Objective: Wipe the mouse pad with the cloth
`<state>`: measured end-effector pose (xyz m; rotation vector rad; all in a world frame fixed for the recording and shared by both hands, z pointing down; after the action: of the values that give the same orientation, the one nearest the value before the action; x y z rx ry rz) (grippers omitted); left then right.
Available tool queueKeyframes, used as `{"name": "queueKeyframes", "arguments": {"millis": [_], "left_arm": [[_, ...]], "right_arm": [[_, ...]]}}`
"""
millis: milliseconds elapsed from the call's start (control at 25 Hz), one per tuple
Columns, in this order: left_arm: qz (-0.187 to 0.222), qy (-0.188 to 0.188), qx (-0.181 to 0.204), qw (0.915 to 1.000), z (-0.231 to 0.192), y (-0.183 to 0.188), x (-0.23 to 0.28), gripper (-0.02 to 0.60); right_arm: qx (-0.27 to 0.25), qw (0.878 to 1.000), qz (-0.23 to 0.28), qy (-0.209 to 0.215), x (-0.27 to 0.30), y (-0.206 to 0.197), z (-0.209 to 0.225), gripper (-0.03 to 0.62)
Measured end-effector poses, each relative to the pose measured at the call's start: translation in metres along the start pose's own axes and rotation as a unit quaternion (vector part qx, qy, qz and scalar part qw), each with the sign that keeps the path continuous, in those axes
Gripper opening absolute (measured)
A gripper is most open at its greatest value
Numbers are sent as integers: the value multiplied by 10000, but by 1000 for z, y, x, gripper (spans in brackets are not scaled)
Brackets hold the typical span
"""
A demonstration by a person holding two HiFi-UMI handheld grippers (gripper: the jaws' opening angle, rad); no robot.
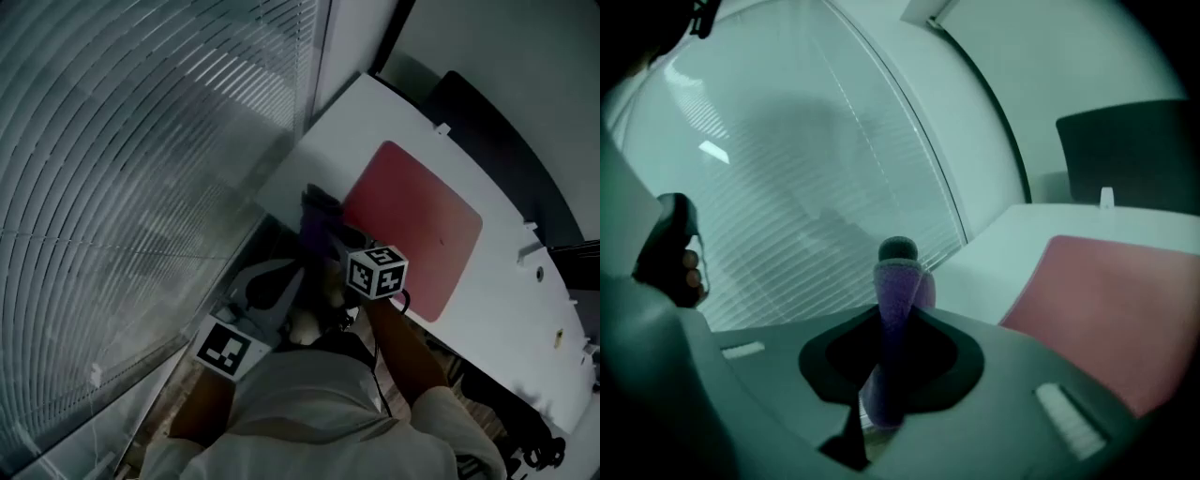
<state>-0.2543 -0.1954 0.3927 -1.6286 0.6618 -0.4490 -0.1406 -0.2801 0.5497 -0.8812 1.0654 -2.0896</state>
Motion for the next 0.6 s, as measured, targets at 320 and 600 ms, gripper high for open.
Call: {"name": "queueKeyframes", "arguments": {"millis": [320, 600], "left_arm": [[-129, -175, -61, 9997, -14, -16, -19, 2], [-209, -156, -43, 9996, 37, -7, 16, 2]], "right_arm": [[438, 9909, -590, -1129, 36, -66, 42, 49], [502, 9874, -590, -1378, -33, -60, 82, 49]]}}
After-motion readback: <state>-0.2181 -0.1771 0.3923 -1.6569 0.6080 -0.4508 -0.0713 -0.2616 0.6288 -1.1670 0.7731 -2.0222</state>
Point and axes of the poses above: the fingertips, and each gripper's own axes: x forward along the fingers, z to its right, y out of its top, the point moved 4 cm from there along -x, backward along the fingers, and after that the axes turned 14 degrees about z, right-handed, at the moved point
